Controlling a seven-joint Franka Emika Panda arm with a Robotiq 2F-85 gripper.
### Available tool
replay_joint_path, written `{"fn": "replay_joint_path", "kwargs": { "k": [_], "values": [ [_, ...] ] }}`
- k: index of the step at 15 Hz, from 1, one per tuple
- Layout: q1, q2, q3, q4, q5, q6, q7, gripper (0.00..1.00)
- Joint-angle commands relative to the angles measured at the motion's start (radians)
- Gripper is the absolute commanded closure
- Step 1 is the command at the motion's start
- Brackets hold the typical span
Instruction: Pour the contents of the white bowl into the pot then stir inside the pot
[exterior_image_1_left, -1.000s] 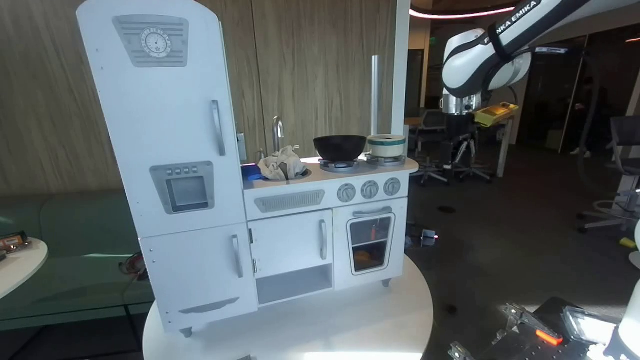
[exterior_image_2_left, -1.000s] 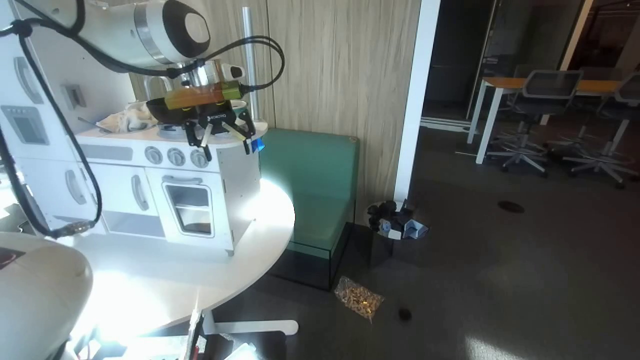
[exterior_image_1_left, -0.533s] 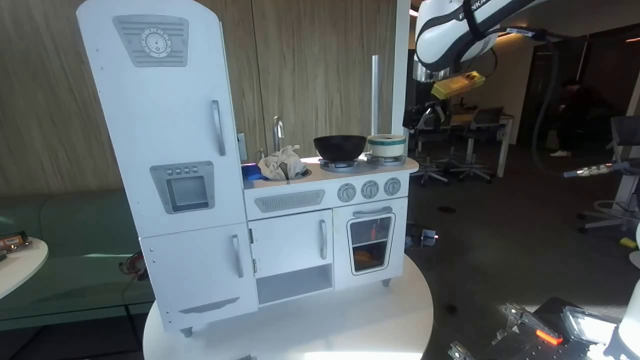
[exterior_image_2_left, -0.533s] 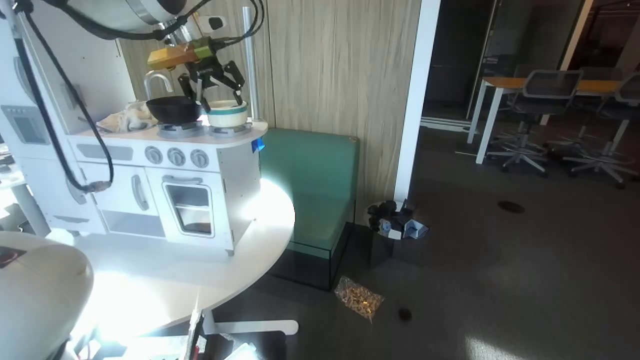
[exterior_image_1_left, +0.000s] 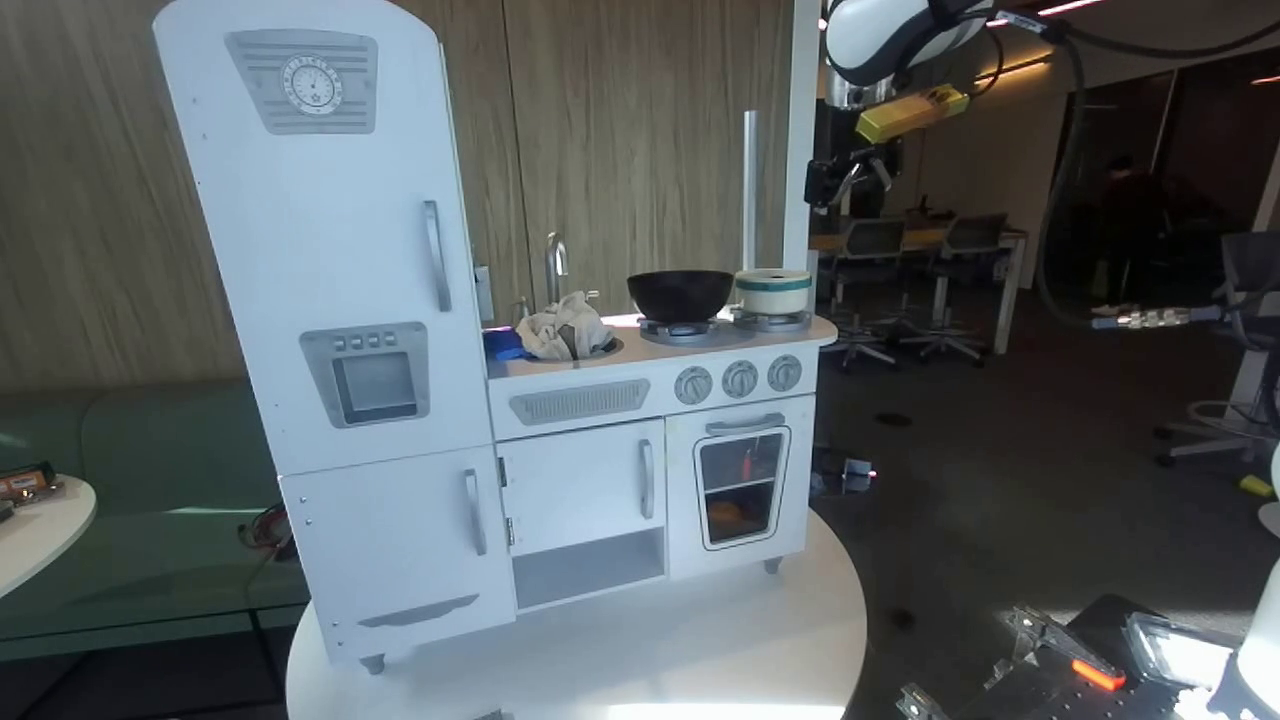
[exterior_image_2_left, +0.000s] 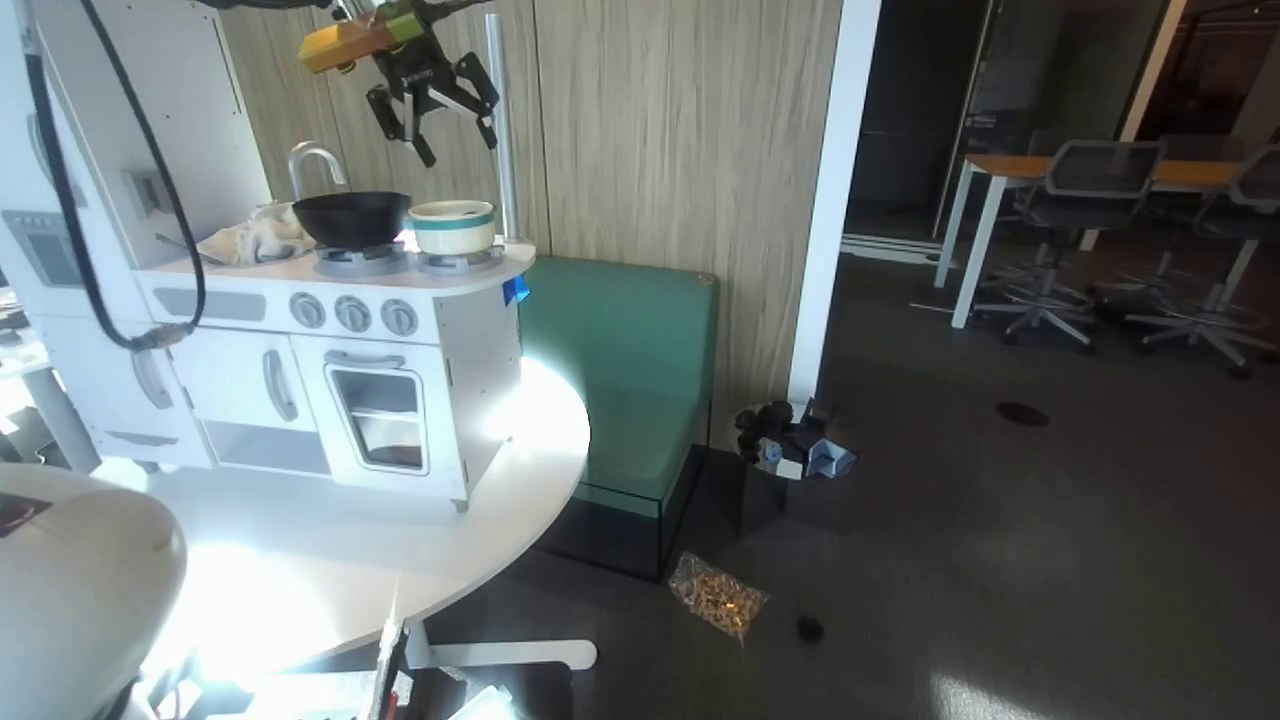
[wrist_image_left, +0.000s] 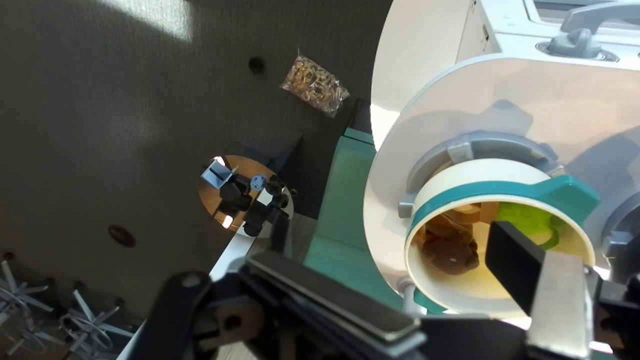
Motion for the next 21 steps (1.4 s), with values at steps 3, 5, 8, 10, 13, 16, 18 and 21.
{"fn": "replay_joint_path", "kwargs": {
  "k": [3, 5, 8, 10, 13, 16, 18, 21],
  "values": [
    [0.001, 0.196, -0.041, 0.205, 0.102, 0.018, -0.116, 0.00],
    [-0.004, 0.256, -0.053, 0.242, 0.163, 0.016, -0.172, 0.00],
    [-0.021, 0.331, -0.069, 0.281, 0.226, 0.012, -0.241, 0.00],
    [-0.034, 0.368, -0.074, 0.301, 0.262, 0.010, -0.276, 0.00],
    [-0.044, 0.406, -0.068, 0.324, 0.289, 0.010, -0.316, 0.00],
    [-0.047, 0.435, -0.060, 0.342, 0.312, -0.002, -0.353, 0.00],
    [-0.049, 0.450, -0.053, 0.347, 0.333, -0.004, -0.375, 0.25],
    [-0.045, 0.455, -0.048, 0.337, 0.338, -0.001, -0.383, 0.42]
  ]
}}
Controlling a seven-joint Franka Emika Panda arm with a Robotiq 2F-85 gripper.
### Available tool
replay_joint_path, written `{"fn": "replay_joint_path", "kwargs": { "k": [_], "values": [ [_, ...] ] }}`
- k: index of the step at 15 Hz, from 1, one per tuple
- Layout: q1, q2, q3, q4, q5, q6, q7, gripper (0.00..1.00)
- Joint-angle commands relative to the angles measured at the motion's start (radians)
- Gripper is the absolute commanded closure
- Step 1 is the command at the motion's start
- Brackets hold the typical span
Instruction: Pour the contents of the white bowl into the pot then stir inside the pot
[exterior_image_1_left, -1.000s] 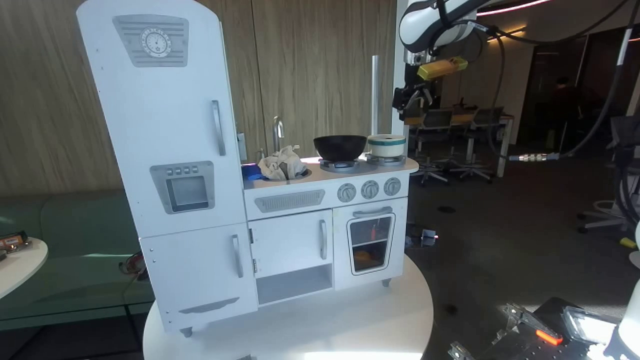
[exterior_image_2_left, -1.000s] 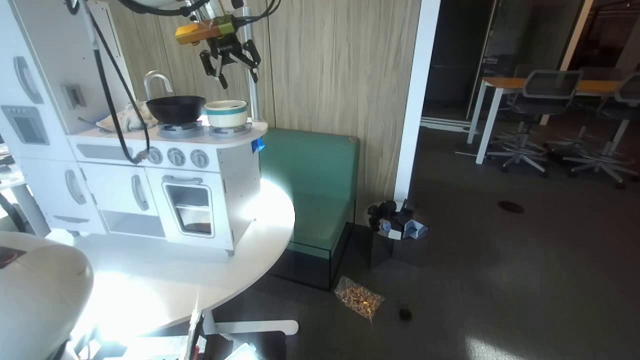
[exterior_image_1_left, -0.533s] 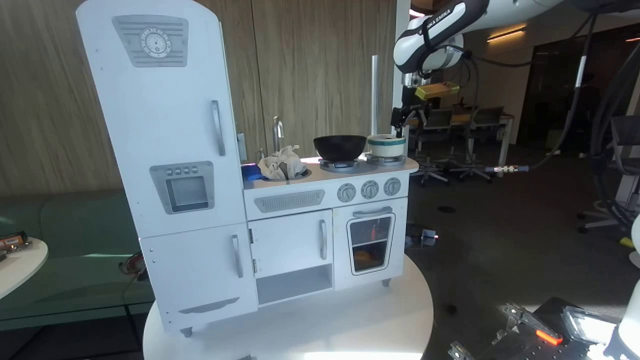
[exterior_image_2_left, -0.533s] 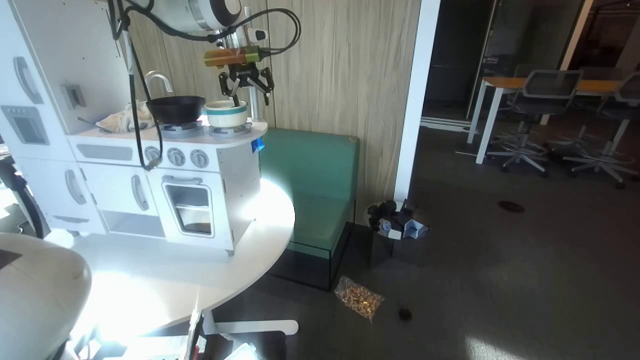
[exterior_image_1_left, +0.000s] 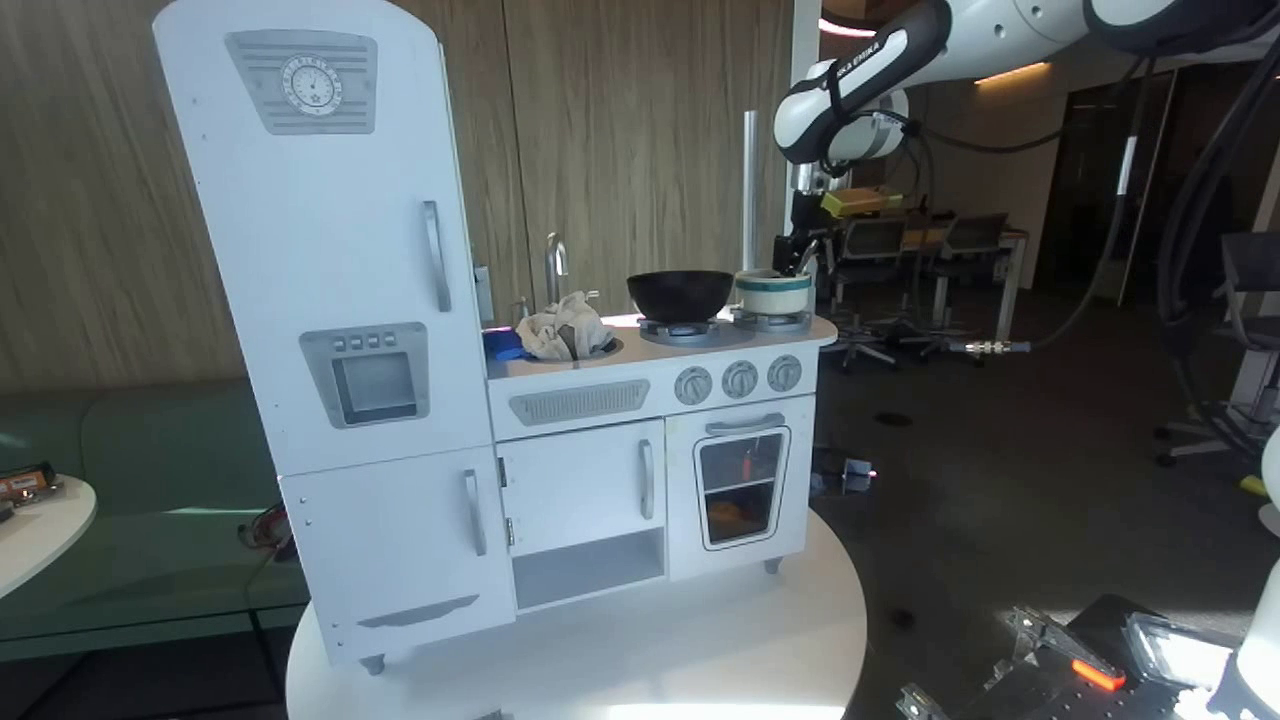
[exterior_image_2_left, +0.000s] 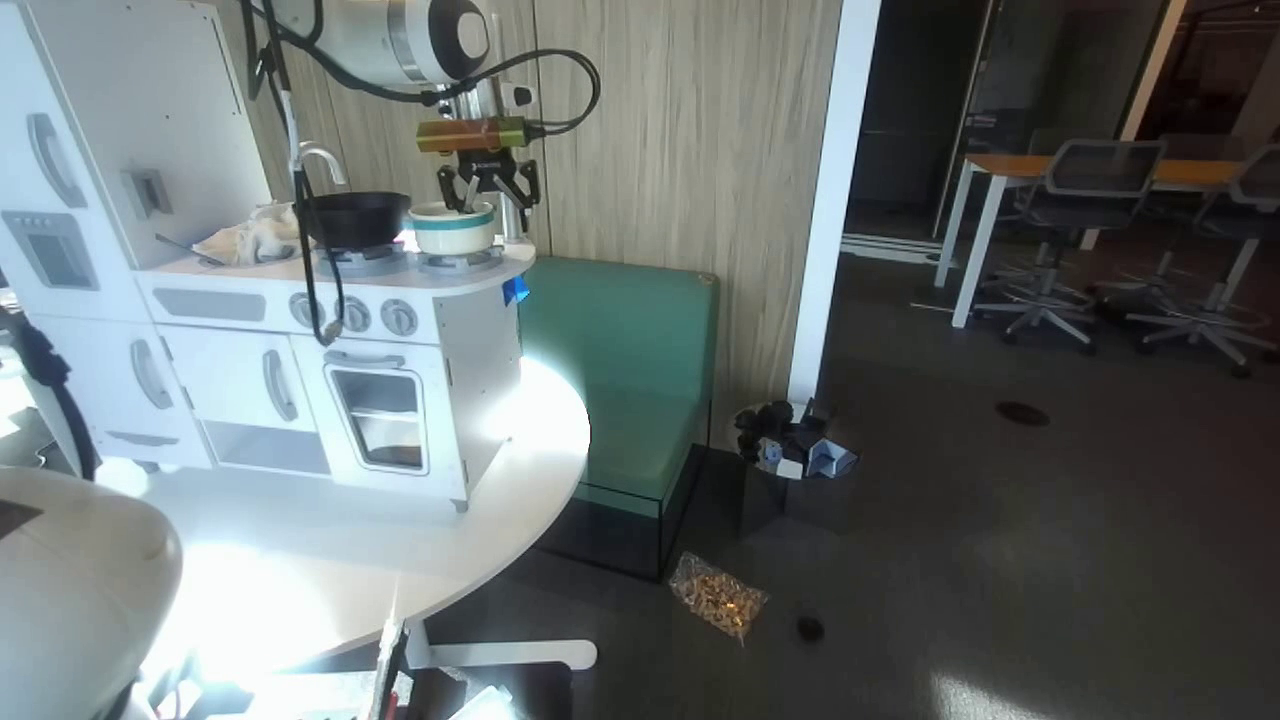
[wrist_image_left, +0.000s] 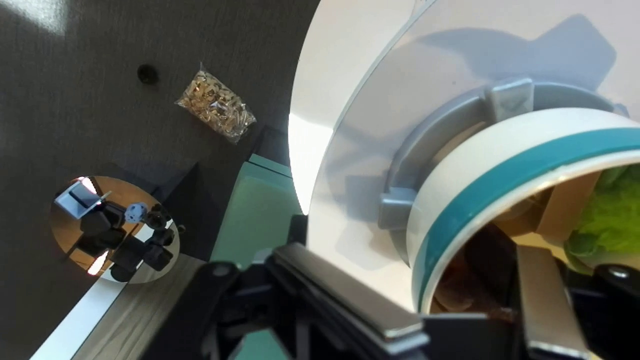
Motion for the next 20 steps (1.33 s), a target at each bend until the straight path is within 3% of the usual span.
{"fn": "replay_joint_path", "kwargs": {
  "k": [1, 7, 8, 10, 16, 20],
  "values": [
    [-0.003, 0.013, 0.012, 0.029, 0.018, -0.015, -0.026, 0.49],
    [0.016, -0.039, 0.014, -0.003, -0.014, -0.016, 0.007, 0.94],
    [0.023, -0.049, 0.014, -0.003, -0.028, -0.019, 0.015, 0.97],
    [0.043, -0.071, 0.014, -0.004, -0.076, -0.021, 0.038, 1.00],
    [0.088, -0.111, 0.024, 0.009, -0.190, -0.057, 0.111, 0.97],
    [0.138, -0.157, 0.038, 0.014, -0.376, -0.068, 0.212, 0.97]
  ]
}}
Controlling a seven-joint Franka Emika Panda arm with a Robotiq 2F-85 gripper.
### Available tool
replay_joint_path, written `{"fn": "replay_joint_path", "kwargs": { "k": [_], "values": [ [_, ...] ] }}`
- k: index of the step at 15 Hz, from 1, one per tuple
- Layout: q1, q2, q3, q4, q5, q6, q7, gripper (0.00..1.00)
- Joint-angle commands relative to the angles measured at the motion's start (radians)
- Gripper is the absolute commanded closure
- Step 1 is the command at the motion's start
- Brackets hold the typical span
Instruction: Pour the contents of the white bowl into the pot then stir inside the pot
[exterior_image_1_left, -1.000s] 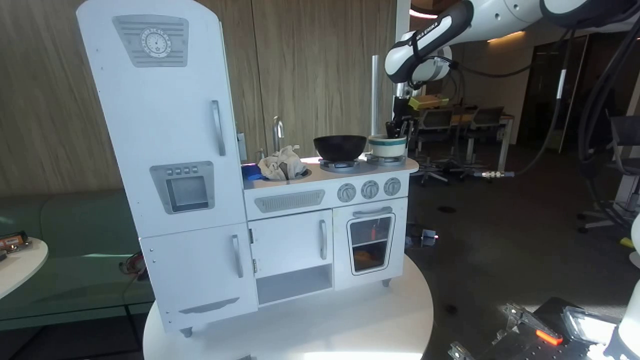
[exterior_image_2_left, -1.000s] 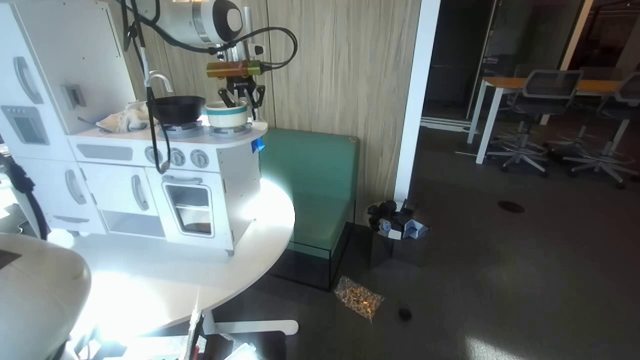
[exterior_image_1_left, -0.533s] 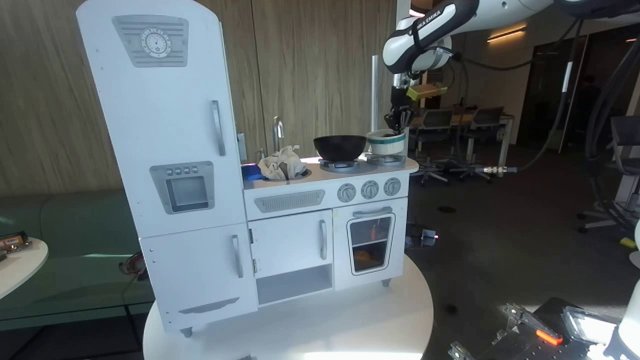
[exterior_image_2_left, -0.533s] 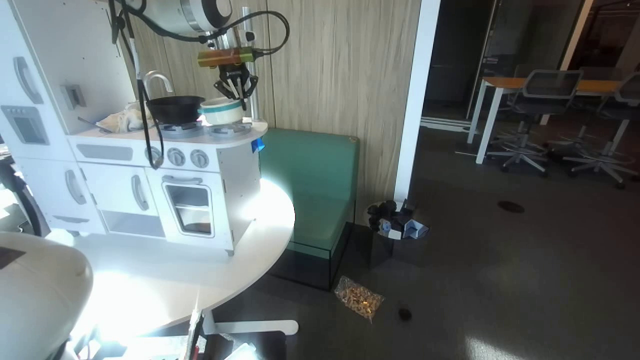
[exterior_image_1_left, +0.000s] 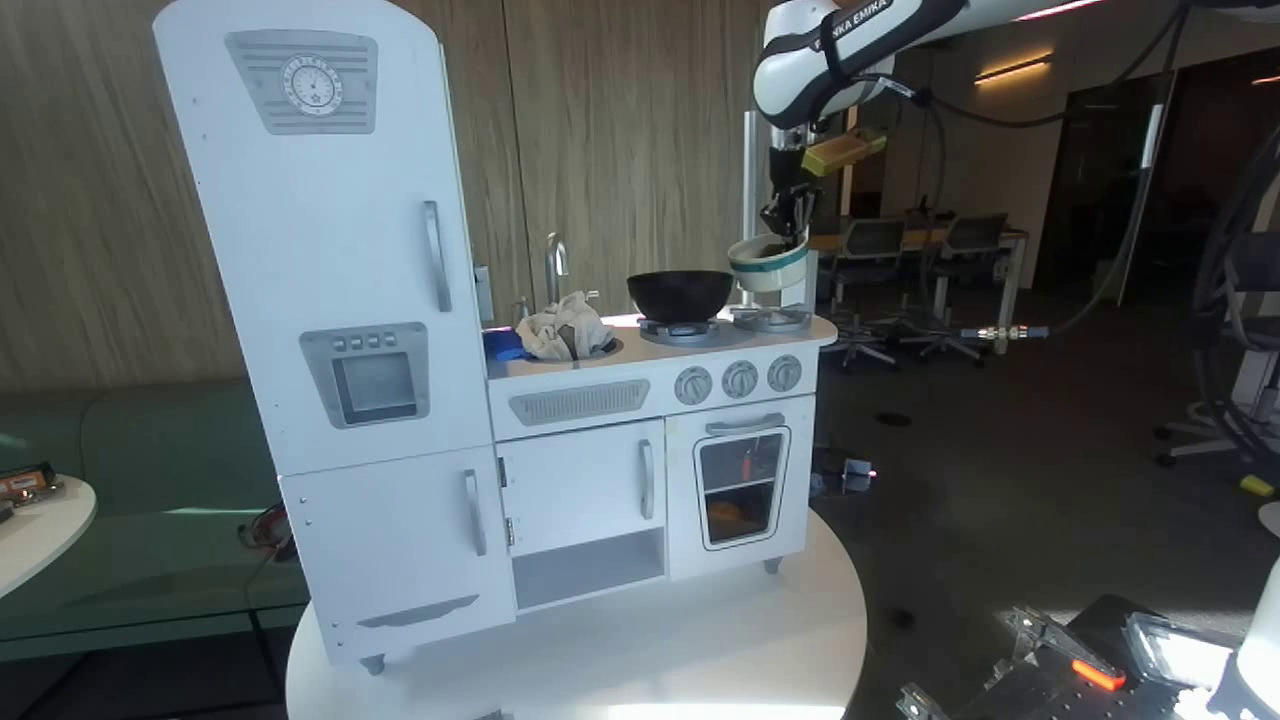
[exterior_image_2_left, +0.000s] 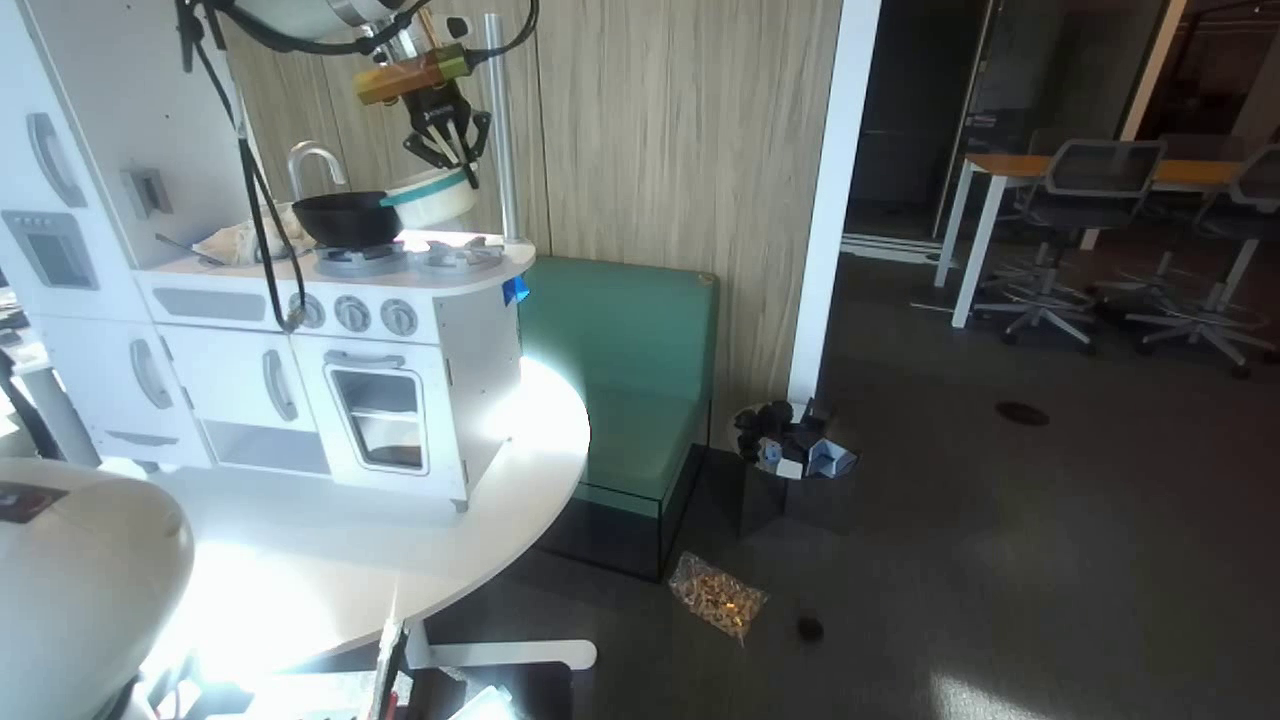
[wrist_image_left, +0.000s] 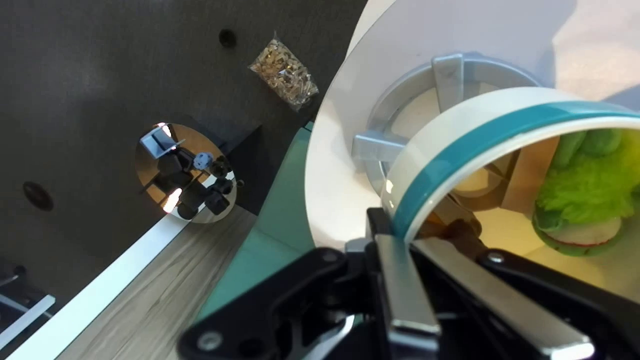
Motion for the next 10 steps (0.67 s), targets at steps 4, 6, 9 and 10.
{"fn": "replay_joint_path", "kwargs": {
  "k": [4, 6, 9, 10],
  "values": [
    [0.083, -0.060, 0.048, 0.056, -0.301, -0.062, 0.175, 0.97],
    [0.105, -0.057, 0.070, 0.064, -0.401, -0.041, 0.208, 0.97],
    [0.128, -0.046, 0.097, 0.072, -0.539, -0.017, 0.255, 0.97],
    [0.134, -0.043, 0.104, 0.068, -0.576, -0.009, 0.266, 0.97]
  ]
}}
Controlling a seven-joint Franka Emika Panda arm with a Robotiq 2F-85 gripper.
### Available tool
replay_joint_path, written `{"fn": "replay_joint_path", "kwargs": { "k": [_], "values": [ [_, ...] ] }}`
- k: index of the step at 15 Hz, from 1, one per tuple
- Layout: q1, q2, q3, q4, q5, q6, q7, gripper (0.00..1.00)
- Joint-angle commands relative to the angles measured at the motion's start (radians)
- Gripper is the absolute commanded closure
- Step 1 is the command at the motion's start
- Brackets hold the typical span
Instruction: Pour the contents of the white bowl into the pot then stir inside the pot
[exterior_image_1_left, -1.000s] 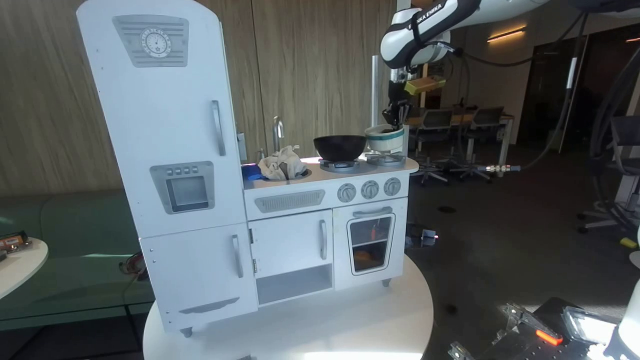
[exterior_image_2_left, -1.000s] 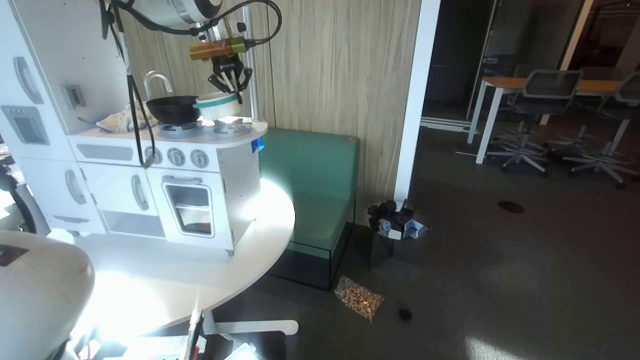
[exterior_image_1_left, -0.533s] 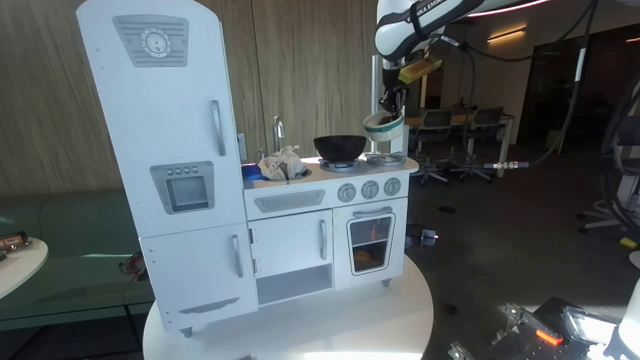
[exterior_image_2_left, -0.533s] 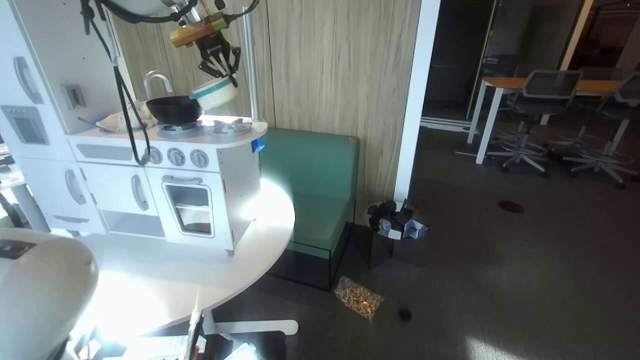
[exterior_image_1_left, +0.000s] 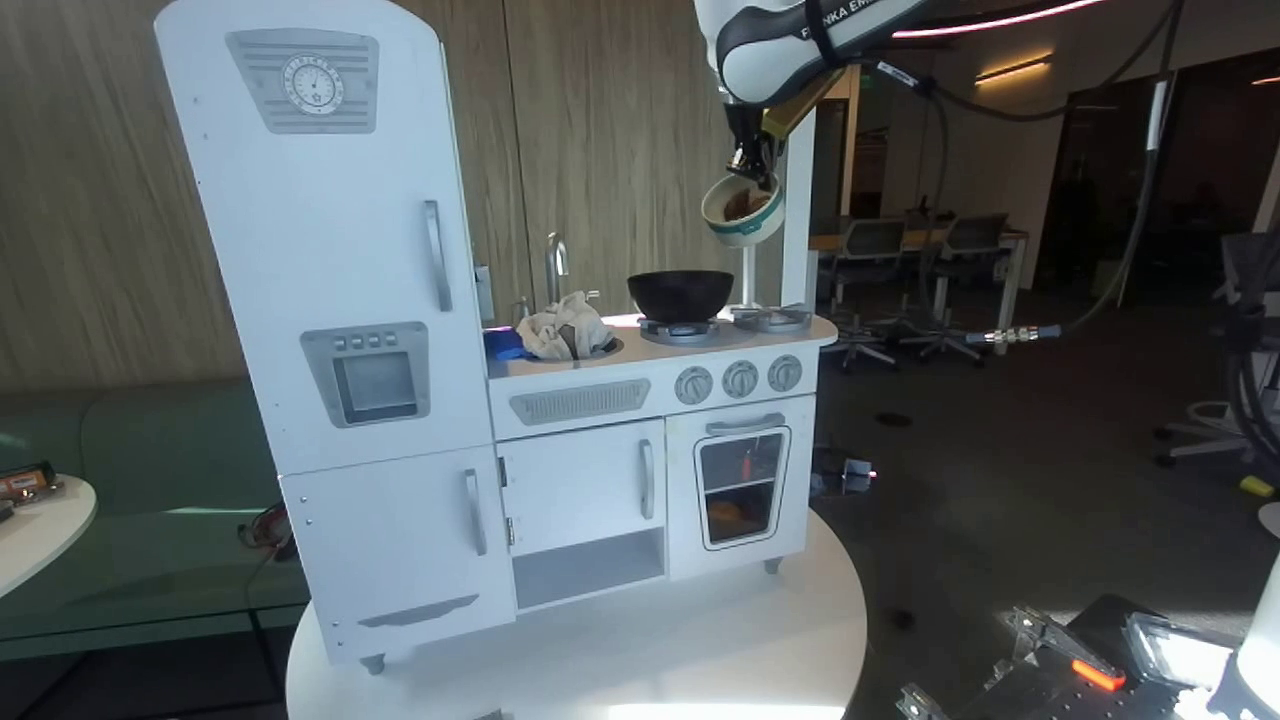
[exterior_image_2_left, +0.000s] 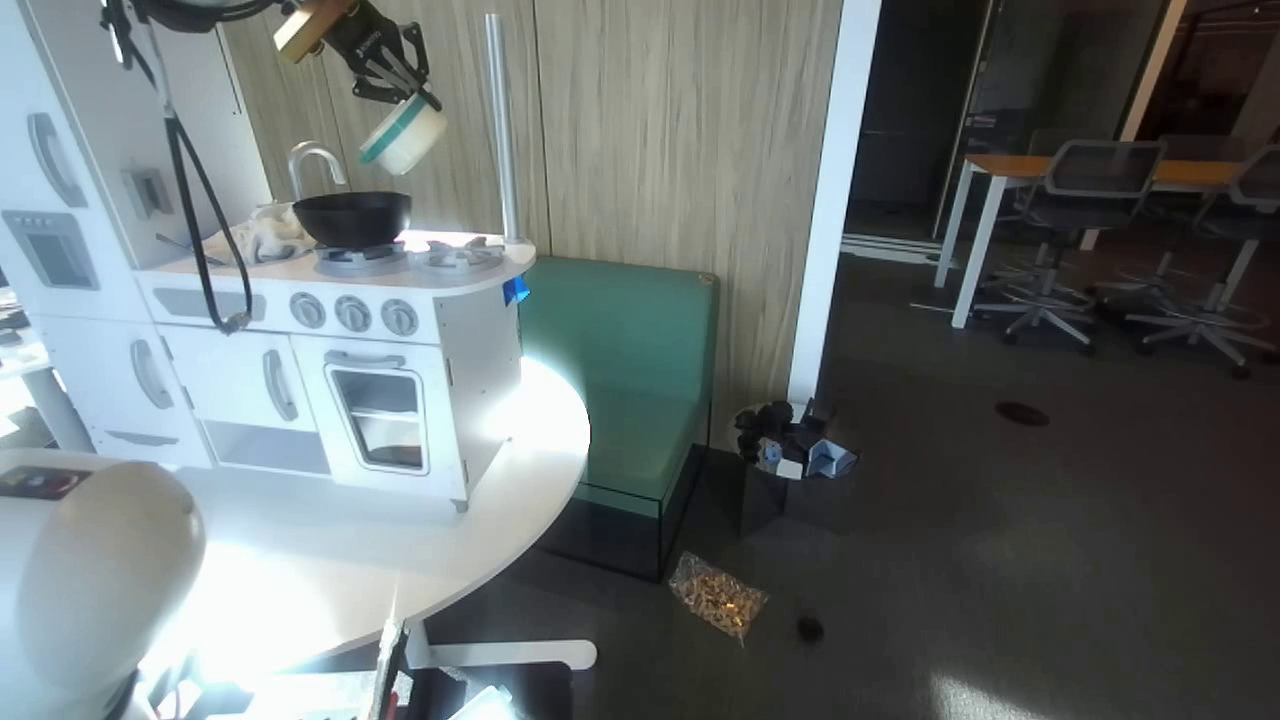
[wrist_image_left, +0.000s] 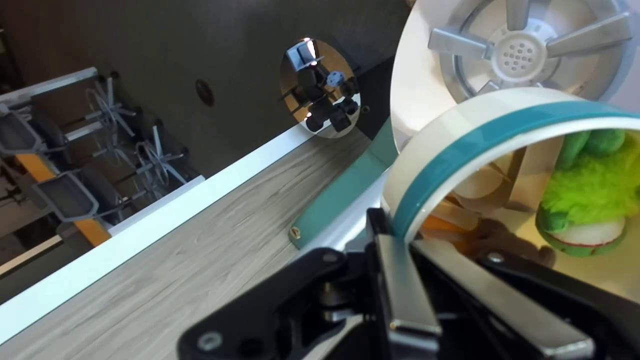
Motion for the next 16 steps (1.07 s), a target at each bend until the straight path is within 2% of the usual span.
{"fn": "replay_joint_path", "kwargs": {
  "k": [1, 7, 16],
  "values": [
    [0.022, 0.017, 0.023, 0.019, -0.141, 0.031, 0.055, 0.97],
    [0.043, 0.041, 0.043, -0.029, -0.305, 0.107, 0.135, 0.97],
    [0.084, 0.010, 0.069, -0.189, -0.696, 0.230, 0.369, 0.97]
  ]
}}
